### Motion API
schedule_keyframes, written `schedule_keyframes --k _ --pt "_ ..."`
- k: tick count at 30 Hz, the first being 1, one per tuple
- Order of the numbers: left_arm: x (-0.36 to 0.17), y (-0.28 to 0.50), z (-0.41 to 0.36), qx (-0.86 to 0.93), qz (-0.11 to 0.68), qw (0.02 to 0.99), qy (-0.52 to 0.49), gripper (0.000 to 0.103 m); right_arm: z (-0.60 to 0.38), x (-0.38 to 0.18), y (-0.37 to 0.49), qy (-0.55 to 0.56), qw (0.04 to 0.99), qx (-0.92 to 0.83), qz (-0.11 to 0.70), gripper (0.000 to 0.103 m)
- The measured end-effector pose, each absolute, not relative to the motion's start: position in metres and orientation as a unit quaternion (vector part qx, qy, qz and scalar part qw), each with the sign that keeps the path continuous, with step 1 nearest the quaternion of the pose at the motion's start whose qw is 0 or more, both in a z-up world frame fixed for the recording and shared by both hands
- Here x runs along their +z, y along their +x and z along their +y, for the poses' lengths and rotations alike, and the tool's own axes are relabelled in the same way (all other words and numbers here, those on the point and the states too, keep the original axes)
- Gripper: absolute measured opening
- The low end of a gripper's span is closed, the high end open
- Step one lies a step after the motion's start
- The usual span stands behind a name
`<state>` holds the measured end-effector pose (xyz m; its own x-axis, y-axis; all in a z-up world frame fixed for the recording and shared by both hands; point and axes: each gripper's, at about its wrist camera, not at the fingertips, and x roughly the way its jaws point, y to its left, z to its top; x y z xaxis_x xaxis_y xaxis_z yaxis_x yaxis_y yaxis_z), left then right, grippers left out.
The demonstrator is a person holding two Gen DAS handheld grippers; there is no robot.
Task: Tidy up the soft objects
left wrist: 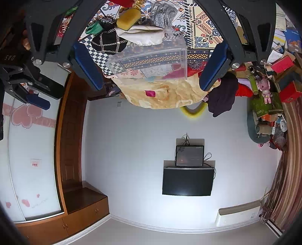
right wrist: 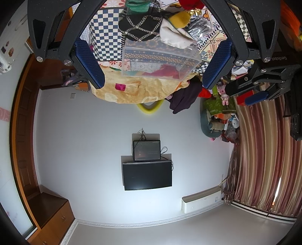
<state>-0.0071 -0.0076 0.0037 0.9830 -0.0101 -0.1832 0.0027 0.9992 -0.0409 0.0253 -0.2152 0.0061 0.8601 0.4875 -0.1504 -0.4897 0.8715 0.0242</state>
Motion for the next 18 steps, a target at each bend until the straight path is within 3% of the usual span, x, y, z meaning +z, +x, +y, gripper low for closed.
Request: schedule_keyframes --k 18 --pt "0.005 -0.0069 -0.0079 -0.003 0.092 0.996 -0.022 0.103 -0.2153 0.0055 0.0259 -0.007 0.964 0.255 0.075 0.103"
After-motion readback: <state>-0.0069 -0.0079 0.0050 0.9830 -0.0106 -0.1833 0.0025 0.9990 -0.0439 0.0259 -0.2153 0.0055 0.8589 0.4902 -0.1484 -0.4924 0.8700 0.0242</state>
